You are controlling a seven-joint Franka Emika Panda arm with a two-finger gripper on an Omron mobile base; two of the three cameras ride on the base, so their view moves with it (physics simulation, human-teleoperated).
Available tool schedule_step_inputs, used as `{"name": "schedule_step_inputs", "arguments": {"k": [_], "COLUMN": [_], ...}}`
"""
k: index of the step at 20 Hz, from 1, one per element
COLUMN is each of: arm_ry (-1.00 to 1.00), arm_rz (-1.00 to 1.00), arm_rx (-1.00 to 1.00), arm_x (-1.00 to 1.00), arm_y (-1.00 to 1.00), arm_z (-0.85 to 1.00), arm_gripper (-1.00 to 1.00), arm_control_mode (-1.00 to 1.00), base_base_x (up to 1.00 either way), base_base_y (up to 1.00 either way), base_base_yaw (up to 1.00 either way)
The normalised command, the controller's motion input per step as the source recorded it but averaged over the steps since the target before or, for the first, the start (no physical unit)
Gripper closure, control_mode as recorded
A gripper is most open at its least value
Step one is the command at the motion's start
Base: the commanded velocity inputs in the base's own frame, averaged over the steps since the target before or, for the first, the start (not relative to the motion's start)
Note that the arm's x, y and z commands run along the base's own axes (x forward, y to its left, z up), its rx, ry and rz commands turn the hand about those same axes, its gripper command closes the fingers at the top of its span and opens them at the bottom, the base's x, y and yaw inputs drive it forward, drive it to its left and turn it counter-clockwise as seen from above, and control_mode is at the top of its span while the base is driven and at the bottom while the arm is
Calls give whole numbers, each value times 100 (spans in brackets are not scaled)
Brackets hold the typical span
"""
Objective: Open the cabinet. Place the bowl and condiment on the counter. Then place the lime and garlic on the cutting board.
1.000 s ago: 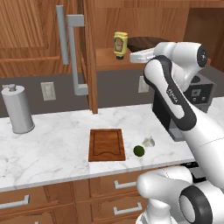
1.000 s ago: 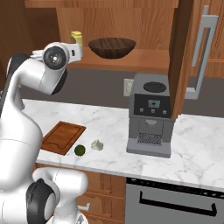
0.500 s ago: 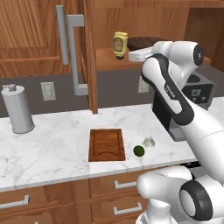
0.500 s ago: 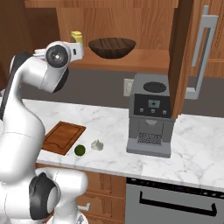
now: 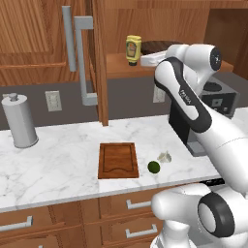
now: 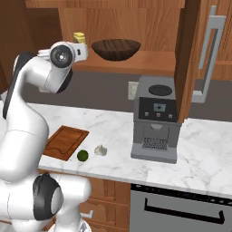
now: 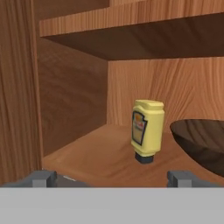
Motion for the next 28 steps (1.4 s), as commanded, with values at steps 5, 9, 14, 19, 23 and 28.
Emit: {"name": "schedule_step_inputs", "arguments": {"k": [5, 9, 14, 19, 23, 28], "arm_ry": [0, 0, 0, 0, 0, 0], "arm_rz": [0, 0, 0, 0, 0, 0], "arm_rx": [0, 0, 0, 0, 0, 0], "arm_x": [19, 9, 17, 29, 36, 30], "arm_y": [0, -15, -12, -1, 0, 0], "arm_z": [0, 0, 0, 0, 0, 0], "arm_gripper": [-100, -100, -100, -100, -100, -100], "arm_control_mode": [-100, -100, -100, -100, -100, -100], "base_base_x": [0, 0, 0, 0, 0, 0], "base_base_y": [0, 0, 0, 0, 0, 0], "base_base_yaw": [0, 0, 0, 0, 0, 0]}}
